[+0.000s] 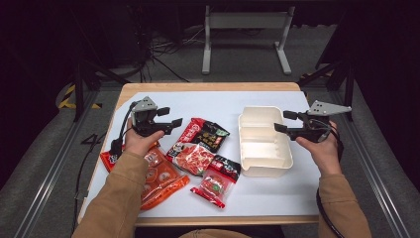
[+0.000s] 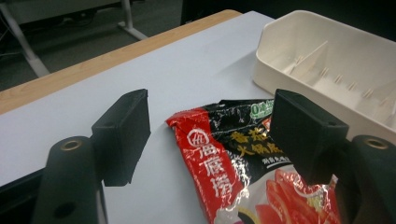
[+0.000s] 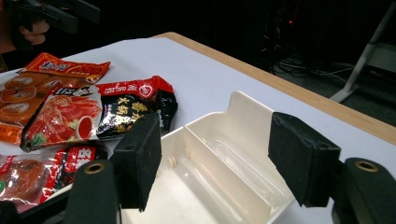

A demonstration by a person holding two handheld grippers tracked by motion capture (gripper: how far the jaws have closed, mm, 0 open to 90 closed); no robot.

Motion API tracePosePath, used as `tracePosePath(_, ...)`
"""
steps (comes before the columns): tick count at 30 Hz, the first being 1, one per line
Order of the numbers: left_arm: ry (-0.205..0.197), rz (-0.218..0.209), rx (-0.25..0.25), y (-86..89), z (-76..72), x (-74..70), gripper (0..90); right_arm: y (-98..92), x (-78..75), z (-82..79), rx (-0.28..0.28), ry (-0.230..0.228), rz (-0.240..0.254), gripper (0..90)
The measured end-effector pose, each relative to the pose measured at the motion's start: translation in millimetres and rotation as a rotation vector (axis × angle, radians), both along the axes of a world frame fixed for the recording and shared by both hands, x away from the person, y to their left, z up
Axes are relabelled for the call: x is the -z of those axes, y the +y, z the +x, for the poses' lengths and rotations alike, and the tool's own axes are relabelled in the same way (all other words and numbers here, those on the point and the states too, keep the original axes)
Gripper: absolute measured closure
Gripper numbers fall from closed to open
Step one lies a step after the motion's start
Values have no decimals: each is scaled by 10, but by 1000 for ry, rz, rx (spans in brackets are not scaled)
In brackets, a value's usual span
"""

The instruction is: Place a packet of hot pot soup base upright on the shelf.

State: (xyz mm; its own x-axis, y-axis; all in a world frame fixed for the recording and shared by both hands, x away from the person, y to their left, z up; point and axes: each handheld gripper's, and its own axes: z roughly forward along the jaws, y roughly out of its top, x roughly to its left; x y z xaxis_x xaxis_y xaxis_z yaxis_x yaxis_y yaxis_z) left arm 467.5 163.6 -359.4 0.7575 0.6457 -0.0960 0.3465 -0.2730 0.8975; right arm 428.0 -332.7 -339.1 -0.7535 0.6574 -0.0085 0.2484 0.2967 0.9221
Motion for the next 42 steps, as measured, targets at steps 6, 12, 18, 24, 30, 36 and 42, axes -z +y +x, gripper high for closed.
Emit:
tracePosePath(6, 2, 15, 6, -67, 91, 9, 332, -66, -9, -29, 27, 2, 15, 364)
tracePosePath(12, 54, 23, 21, -146, 257, 43, 346, -126, 1, -48, 38, 9, 23, 363)
tracePosePath(18, 66, -15, -3, -174, 384, 112, 343, -157, -10, -56, 78, -10, 24, 299)
tracePosePath(24, 93, 13, -4, -240, 473, 207, 342, -178, 6, -40, 82, 1, 22, 293)
tracePosePath(30, 135, 65, -8, -354, 570, 337, 338, -193, -2, -41, 97, -2, 8, 284)
tracePosePath(36, 183, 84, -12, -420, 638, 461, 339, -198, 7, -33, 94, 4, 1, 284)
tracePosePath(42, 230, 108, -15, -445, 706, 583, 407, -197, 11, -29, 92, 6, 1, 284)
